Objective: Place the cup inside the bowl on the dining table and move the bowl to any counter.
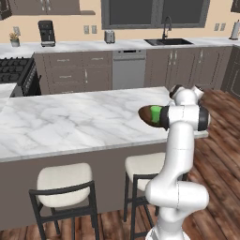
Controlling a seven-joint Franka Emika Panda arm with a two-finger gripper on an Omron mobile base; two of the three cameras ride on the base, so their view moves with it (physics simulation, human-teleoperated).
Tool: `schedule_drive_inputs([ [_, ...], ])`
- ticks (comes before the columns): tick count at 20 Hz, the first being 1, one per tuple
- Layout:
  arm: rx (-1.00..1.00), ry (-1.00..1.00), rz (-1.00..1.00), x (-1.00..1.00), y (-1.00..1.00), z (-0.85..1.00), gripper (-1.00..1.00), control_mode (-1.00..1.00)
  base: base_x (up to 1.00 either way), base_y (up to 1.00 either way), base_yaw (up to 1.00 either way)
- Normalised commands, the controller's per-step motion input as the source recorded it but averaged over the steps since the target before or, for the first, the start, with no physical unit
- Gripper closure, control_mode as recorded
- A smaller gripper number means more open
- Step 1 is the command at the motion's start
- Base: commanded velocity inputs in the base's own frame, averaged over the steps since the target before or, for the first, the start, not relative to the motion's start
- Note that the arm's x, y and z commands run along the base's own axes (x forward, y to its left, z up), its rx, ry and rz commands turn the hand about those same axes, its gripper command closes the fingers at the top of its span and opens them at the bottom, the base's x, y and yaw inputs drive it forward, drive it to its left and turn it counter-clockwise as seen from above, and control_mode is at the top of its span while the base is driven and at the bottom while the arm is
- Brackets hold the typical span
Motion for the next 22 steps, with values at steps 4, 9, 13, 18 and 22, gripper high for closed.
schedule_drive_inputs([
  [4,0.0,0.01,0.0,0.0,0.0,0.27,1.0,-1.0,0.0,0.0,0.0],
  [9,0.0,0.0,0.0,-0.05,0.0,0.36,1.0,-1.0,0.0,0.0,0.0],
  [13,0.01,0.0,0.01,-0.06,0.0,0.29,1.0,-1.0,0.0,0.0,0.0],
  [18,0.04,0.0,0.02,-0.01,0.0,0.21,1.0,-1.0,0.0,0.0,0.0],
  [22,0.04,-0.03,0.06,0.0,0.0,0.01,1.0,-1.0,0.0,0.0,0.0],
])
